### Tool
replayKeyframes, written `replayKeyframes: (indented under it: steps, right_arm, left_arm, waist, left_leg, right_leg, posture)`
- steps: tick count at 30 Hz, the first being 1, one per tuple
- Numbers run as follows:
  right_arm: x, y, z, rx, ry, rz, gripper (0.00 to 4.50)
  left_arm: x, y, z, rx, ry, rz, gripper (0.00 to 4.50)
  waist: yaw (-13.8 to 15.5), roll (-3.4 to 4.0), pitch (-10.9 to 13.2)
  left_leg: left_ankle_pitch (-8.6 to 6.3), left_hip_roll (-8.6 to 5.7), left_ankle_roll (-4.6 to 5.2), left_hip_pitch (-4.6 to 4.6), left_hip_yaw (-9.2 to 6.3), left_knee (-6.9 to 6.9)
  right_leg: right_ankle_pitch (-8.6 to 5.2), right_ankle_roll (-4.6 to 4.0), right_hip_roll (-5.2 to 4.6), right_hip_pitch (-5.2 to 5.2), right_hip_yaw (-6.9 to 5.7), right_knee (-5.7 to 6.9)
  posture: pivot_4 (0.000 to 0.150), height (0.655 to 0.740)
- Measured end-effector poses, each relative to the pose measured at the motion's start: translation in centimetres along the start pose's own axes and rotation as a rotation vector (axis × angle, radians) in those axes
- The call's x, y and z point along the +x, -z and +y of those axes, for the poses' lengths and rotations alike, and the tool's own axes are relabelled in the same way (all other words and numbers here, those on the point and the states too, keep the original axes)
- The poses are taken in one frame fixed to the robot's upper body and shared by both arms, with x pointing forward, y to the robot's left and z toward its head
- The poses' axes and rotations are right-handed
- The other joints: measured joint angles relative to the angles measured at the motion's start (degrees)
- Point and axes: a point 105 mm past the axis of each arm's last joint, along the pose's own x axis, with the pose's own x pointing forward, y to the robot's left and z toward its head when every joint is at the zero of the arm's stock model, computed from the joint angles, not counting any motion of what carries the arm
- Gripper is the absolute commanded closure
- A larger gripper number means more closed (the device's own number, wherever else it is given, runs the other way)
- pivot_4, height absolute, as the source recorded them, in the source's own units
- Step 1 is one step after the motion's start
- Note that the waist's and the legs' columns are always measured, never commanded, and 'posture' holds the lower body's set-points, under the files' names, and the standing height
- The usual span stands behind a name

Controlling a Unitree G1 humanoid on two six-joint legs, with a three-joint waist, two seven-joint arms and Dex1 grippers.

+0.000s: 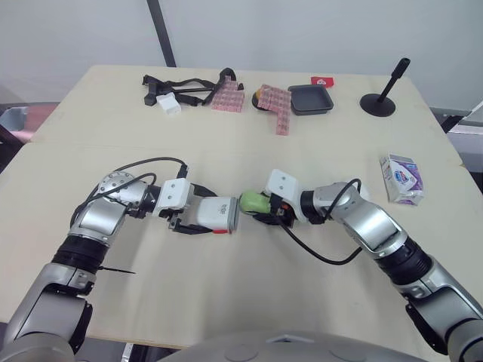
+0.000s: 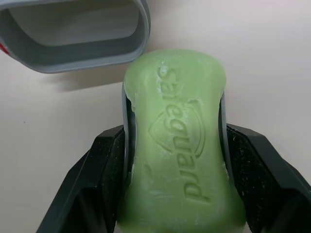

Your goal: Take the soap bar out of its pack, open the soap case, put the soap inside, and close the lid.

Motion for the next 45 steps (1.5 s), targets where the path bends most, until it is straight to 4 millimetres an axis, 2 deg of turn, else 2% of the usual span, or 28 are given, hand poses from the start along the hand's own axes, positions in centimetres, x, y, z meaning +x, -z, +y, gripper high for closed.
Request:
replayKeyframes:
  steps: [9,17,23,28,45]
  right_arm:
    - [-0.2,0.1,0.0,-0.01,-0.002,0.003,1.94]
    - [-2.5,1.4,-0.7,-0.062,-0.011,0.078,1.94]
    - [-5.1,0.6,0.4,-0.196,-0.105,0.105,1.94]
    - [-5.3,-0.8,1.0,-0.244,-0.142,0.081,1.94]
    - [-4.6,-1.8,0.9,-0.302,-0.141,0.091,1.94]
  left_arm:
    - [0.1,0.0,0.0,0.001,0.001,-0.003,1.05]
    - [0.2,0.0,0.4,-0.004,-0.015,-0.007,1.05]
    - [0.9,-0.4,0.7,0.002,-0.021,-0.034,1.05]
    - [2.0,-0.9,0.8,0.011,-0.013,-0.058,1.05]
    - [3.0,-1.7,1.2,0.01,-0.02,-0.091,1.05]
  waist:
    - [0.11,0.0,0.0]
    - [0.41,0.01,0.01]
    - [0.68,0.07,0.05]
    - [0.65,0.08,0.05]
    - [0.73,0.08,0.05]
  left_leg:
    - [0.0,0.0,0.0,0.0,0.0,0.0]
    - [0.0,0.0,0.0,-0.04,0.01,-0.01]
    - [-0.01,0.04,-0.02,-0.13,0.01,-0.02]
    - [-0.01,0.09,-0.02,-0.09,0.01,-0.01]
    - [-0.01,0.11,-0.02,-0.11,0.01,0.0]
  right_leg:
    - [0.0,0.0,0.0,0.02,0.0,0.0]
    - [0.0,0.0,0.03,0.0,0.01,-0.01]
    - [0.0,0.01,0.09,-0.02,0.01,0.05]
    - [0.0,0.0,0.08,-0.02,0.02,0.03]
    - [0.0,0.0,0.07,-0.03,0.02,0.1]
  posture:
    - [0.15,0.7374]
    - [0.15,0.7374]
    - [0.15,0.7374]
    - [0.15,0.7374]
    - [0.15,0.7374]
